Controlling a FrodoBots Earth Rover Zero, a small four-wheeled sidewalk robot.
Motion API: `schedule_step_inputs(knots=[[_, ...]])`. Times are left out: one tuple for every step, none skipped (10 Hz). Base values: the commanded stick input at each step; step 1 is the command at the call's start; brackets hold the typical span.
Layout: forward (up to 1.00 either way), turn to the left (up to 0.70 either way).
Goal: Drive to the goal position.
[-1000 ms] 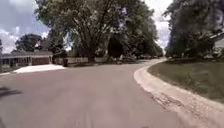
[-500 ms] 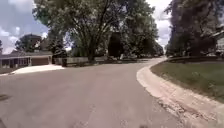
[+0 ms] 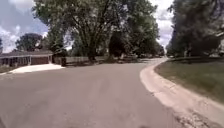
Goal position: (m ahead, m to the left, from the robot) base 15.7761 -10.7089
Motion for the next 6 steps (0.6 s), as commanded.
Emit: schedule_step_inputs(knots=[[0.7, -0.35], [0.7, -0.35], [0.7, -0.06], [0.7, 0.0], [0.7, 0.0], [0.7, 0.0]])
